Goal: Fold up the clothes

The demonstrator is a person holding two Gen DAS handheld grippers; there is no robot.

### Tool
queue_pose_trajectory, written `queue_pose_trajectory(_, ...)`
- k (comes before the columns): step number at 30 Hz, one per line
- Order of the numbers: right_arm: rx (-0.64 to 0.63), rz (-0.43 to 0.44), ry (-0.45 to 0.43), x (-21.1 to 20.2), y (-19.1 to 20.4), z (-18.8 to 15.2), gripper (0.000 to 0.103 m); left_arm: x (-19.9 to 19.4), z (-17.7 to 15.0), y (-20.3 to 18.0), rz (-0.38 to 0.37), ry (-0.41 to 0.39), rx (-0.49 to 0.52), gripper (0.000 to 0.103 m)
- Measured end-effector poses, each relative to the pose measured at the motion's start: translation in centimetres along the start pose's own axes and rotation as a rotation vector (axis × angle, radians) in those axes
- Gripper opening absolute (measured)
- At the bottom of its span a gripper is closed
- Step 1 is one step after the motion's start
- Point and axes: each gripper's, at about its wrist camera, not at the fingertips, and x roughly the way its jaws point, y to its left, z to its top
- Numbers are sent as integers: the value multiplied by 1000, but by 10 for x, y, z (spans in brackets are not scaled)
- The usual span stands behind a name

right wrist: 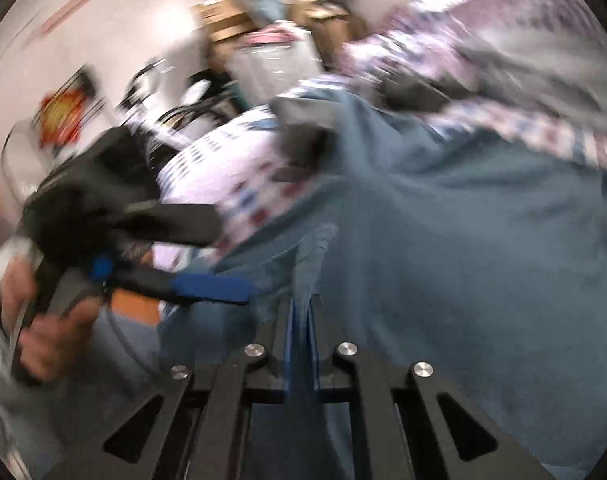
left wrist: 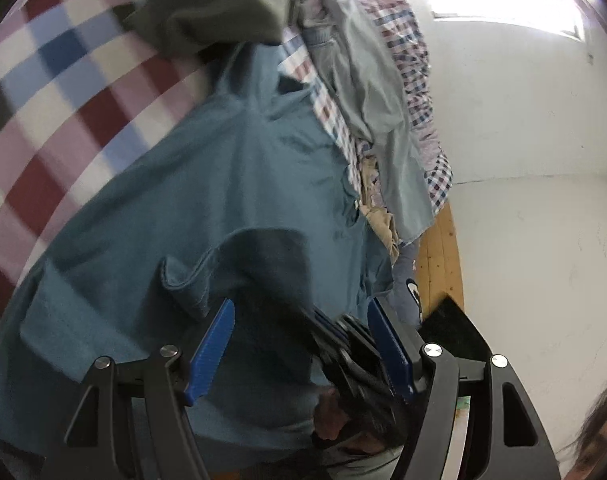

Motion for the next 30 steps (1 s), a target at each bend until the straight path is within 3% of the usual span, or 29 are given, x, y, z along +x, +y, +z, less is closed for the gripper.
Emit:
queue_pose_trajectory(5, -180, 47, 48, 4, 46, -17, 6, -9, -5, 15, 30, -2, -46, 73)
queue_pose_trajectory(10, -210, 69, 107, 12, 56, -36, 6, -7, -8, 26, 83, 9, -64, 73)
queue_pose_trajectory(15, -186, 16, 61, 4, 48, -33, 6, 2, -4, 22, 102, 12, -37, 73)
queue_pose_trajectory(18, -210, -28, 23, 0, 50, -30, 11, 7, 0, 19, 105, 23, -19, 73)
queue_pose_trajectory(20, -244, -60, 1, -1, 55, -30, 31, 10, 0, 19, 101, 35, -20, 72)
queue_pose_trajectory(22, -280, -96, -17, -2, 61, -30, 40, 11, 0, 21, 94, 41, -33, 63)
queue_pose_trajectory(26, -353, -179, -20, 4, 71, -36, 40, 13, 0, 24, 79, 55, -57, 27)
queue_pose_trajectory(28, -388, -220, -21, 7, 76, -39, 41, 14, 0, 25, 72, 62, -69, 25)
queue_pose_trajectory(30, -424, -261, -22, 10, 81, -42, 41, 14, 0, 27, 65, 68, -81, 13)
